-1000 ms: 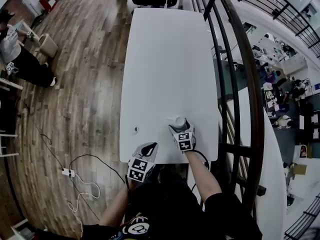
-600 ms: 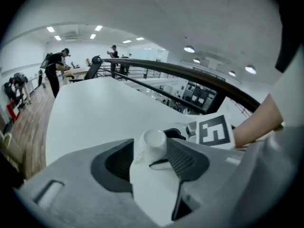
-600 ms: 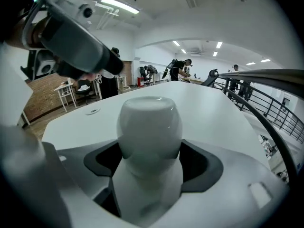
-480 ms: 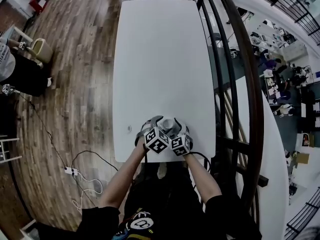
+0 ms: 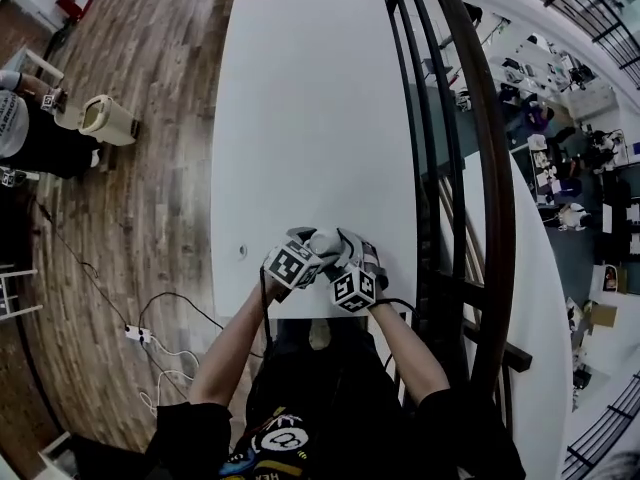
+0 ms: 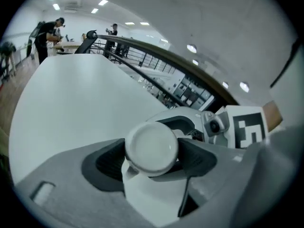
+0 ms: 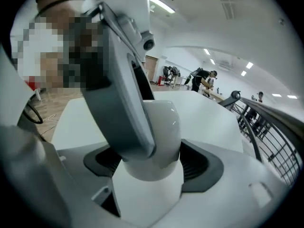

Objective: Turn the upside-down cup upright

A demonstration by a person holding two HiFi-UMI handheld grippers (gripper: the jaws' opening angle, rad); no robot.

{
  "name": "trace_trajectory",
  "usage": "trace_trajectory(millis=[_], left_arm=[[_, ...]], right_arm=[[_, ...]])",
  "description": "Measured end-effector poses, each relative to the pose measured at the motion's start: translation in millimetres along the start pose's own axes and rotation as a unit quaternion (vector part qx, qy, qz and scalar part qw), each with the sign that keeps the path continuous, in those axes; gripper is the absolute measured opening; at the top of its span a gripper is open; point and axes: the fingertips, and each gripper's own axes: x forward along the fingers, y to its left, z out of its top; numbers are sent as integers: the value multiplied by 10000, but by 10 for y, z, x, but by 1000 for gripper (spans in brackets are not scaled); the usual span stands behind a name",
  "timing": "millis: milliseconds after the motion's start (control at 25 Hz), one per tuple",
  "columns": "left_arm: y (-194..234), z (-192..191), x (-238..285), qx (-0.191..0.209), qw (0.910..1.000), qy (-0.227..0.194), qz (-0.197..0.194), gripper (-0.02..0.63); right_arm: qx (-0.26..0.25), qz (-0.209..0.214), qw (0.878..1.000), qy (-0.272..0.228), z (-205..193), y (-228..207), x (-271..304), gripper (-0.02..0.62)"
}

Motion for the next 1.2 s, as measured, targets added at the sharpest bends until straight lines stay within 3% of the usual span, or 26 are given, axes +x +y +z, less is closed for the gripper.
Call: trace_trajectory(millis=[80, 120, 240, 320, 400, 440, 480, 520, 600, 640, 680, 720, 760, 800, 840, 880, 960, 1040, 1120, 1200], left_arm=[[-128, 145, -220, -608, 9945, -632, -576, 359], [-192, 211, -336, -941, 9870, -959, -878, 359], [-354, 420, -683, -1855, 9481, -1933, -1714, 357], [-423, 561, -891, -2117, 9237, -2452, -2046, 357], [-451, 705, -1060, -2219, 9054, -2860, -2217, 357], [-457, 771, -1134, -2264, 8963, -3049, -2288, 357], [-467, 826, -1206, -2297, 8876, -3226, -2354, 357], [-488, 869, -1279, -2309, 8798, -3383, -2411, 357], [-567, 927, -1421, -2240, 8696, -3617, -2504, 357], [-614, 943, -1478, -2143, 8681, -3688, -2540, 357], [-654, 950, -1517, -2009, 8691, -3726, -2558, 357], [-679, 943, -1533, -1857, 8726, -3732, -2546, 357], [-683, 924, -1532, -1707, 8781, -3710, -2493, 357], [-669, 895, -1518, -1557, 8859, -3657, -2390, 358], [-637, 856, -1496, -1404, 8965, -3566, -2224, 357], [-585, 801, -1465, -1268, 9090, -3435, -1989, 358], [-416, 634, -1411, -1198, 9301, -3174, -1408, 341], [-233, 441, -1410, -1495, 9317, -3151, -1018, 294], [-81, 276, -1407, -1907, 9229, -3242, -819, 231], [61, 120, -1381, -2164, 9204, -3208, -564, 196]], right_arm=[[-299, 307, 9990, -133, 174, -15, -242, 383], [-391, 508, 9976, -244, 271, -13, -382, 383], [-340, 1094, 9908, -720, 584, -55, -818, 383], [120, 1373, 9837, -1153, 793, -174, -1070, 382], [1124, 1619, 9647, -1749, 995, -395, -1309, 380], [1790, 1803, 9452, -2051, 1076, -515, -1429, 377], [2531, 2101, 9154, -2320, 1136, -610, -1548, 364], [3286, 2533, 8734, -2550, 1186, -663, -1662, 314], [4536, 3434, 7685, -2930, 1292, -687, -1831, 254], [4942, 3688, 7240, -3092, 1344, -699, -1862, 229], [5209, 3822, 6913, -3236, 1397, -715, -1864, 186], [5370, 3907, 6676, -3366, 1451, -729, -1853, 119], [5465, 3980, 6501, -3469, 1496, -736, -1837, 102], [5513, 4024, 6405, -3520, 1518, -734, -1811, 81], [5511, 4013, 6420, -3508, 1529, -720, -1775, 67], [5459, 3948, 6542, -3436, 1535, -691, -1728, 58], [5239, 3660, 7031, -3118, 1478, -617, -1575, 38], [4931, 3250, 7622, -2652, 1336, -564, -1356, 31], [4576, 2956, 8071, -2277, 1228, -534, -1121, 28], [4046, 2551, 8584, -1853, 1111, -524, -798, 23]])
